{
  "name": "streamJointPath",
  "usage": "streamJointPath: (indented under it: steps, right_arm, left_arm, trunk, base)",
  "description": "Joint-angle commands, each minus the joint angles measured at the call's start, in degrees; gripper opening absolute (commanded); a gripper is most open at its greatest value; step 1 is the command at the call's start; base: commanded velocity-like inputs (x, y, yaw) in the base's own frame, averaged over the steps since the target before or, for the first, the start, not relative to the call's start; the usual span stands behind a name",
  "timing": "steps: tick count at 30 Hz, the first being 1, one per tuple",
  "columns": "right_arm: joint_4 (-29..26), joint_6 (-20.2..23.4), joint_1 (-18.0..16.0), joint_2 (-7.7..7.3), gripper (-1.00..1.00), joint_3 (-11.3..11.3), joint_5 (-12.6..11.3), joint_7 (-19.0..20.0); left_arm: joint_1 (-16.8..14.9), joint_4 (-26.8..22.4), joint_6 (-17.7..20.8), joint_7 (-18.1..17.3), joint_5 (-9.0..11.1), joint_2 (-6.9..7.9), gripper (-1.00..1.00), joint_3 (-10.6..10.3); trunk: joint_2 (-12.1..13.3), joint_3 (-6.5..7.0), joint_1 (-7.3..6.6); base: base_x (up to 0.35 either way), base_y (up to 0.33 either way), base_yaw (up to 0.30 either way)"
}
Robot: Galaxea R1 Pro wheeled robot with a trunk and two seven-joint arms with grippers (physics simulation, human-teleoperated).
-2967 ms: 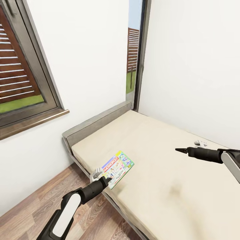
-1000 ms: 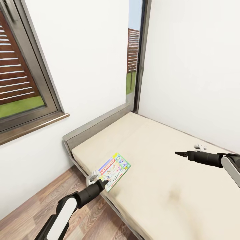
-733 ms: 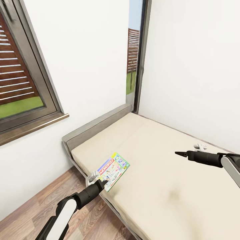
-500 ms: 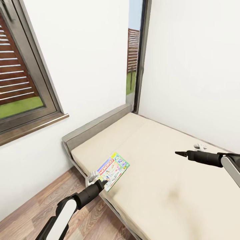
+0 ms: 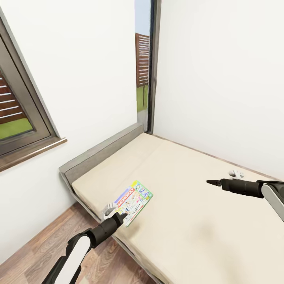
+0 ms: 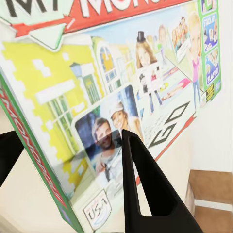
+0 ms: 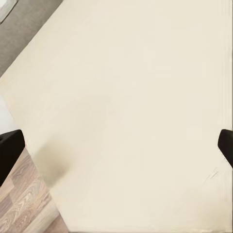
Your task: Put all the toys in the child's room - the three board games (two on the bed and one on the table), the two jigsaw puzzles on the table, and the tennis ball on the table - inside the toy box on the table in the child's room.
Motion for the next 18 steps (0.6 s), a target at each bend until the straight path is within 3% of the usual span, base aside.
streamJointPath:
  steps: [1,18]
  right_arm:
    - [0.02,0.18,-0.08,-0.03,1.0,0.1,-0.02,0.11]
    - [-0.05,0.43,-0.08,-0.03,1.0,0.1,-0.08,0.11]
  left_arm:
    - [-0.02,-0.05,0.16,-0.04,0.21,0.04,-1.0,-0.01]
    - [-0.02,-0.05,0.1,-0.03,0.21,0.03,-1.0,-0.01]
  trunk:
    - [-0.04,-0.05,0.0]
    - [-0.04,-0.05,0.0]
  base:
    - [0.001,0.0,-0.265]
    - [0.0,0.0,-0.277]
